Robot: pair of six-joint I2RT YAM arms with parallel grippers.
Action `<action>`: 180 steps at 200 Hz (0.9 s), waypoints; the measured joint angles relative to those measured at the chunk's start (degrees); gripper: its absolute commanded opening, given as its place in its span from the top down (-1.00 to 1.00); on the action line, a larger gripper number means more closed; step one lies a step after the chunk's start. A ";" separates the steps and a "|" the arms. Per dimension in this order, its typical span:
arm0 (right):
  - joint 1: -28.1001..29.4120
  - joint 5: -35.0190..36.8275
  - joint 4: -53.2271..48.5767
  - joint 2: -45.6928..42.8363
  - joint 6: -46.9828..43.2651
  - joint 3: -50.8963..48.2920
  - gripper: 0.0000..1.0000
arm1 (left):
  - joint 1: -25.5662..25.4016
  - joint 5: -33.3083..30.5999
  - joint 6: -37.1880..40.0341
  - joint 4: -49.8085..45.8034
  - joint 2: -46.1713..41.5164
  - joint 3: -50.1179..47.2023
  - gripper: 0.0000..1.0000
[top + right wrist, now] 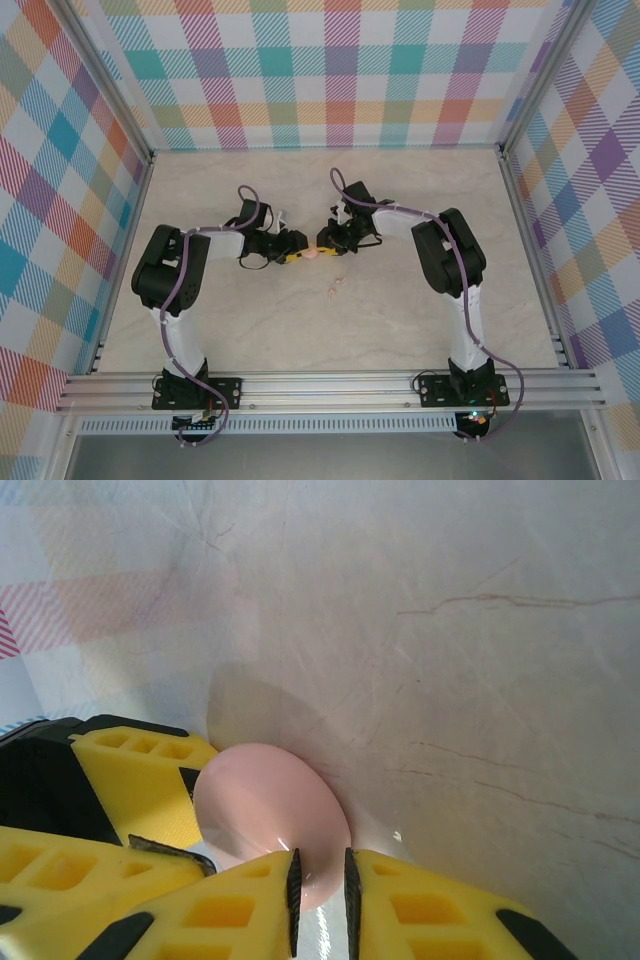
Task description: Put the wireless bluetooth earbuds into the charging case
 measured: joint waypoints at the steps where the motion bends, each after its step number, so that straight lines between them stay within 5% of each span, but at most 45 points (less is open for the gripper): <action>1: 0.00 -0.02 0.00 0.00 0.00 0.00 0.54 | 0.00 0.00 -0.02 0.02 0.00 0.00 0.14; 121: 0.22 0.26 -0.22 0.48 -0.02 0.00 0.54 | -0.85 1.29 -2.71 2.54 1.57 -0.09 0.43; 180: 0.24 2.23 -1.22 0.28 -0.37 0.00 0.47 | -0.98 1.05 -2.29 2.32 1.44 -0.22 0.30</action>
